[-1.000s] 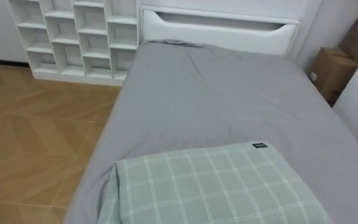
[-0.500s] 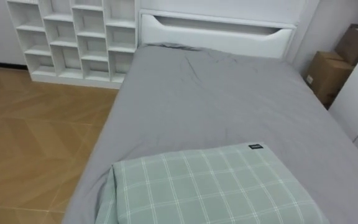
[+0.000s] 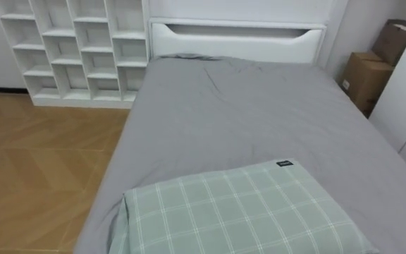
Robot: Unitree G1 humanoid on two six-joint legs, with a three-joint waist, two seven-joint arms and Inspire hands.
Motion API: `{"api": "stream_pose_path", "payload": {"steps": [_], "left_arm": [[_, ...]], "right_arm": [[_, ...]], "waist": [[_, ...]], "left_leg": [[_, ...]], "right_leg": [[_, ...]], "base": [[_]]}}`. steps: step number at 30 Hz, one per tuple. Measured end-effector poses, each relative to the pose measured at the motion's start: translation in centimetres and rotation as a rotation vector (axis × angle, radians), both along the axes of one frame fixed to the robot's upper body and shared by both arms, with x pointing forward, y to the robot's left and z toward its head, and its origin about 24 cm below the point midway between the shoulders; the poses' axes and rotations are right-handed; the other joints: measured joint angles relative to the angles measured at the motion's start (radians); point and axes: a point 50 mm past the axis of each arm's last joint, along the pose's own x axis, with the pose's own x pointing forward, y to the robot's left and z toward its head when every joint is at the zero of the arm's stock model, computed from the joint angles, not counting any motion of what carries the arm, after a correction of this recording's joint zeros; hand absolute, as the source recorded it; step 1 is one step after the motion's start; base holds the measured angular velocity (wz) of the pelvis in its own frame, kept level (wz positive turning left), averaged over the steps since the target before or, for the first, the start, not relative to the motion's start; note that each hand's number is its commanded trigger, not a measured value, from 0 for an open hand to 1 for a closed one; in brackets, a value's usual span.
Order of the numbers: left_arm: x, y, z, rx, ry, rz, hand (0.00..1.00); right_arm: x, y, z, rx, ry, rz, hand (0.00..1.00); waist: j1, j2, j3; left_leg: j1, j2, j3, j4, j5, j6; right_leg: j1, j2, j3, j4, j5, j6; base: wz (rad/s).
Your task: Hang clothes
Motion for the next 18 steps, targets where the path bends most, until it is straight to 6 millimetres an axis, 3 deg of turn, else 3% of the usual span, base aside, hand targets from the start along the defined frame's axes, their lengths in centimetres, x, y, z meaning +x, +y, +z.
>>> {"api": "stream_pose_path", "payload": {"steps": [6,18], "left_arm": [[-0.23,0.05,-0.02,-0.01,0.011,0.001,0.0],[-0.01,0.06,-0.03,-0.006,0.042,0.003,0.0]], "right_arm": [[-0.07,0.0,-0.01,-0.001,0.003,-0.002,0.0],[-0.05,0.06,-0.05,0.0,0.026,-0.009,0.0]], "waist": [[0.002,-0.003,-0.0006],[0.004,-0.002,-0.0048]], "left_leg": [[0.0,0.0,0.003,0.0,0.002,-0.003],[0.0,0.001,0.012,-0.009,0.002,-0.003]], "right_leg": [[-0.001,0.0,0.009,0.001,-0.019,-0.007],[-0.008,0.002,0.015,0.002,-0.02,-0.006]], "base": [[0.0],[-0.01]]}}
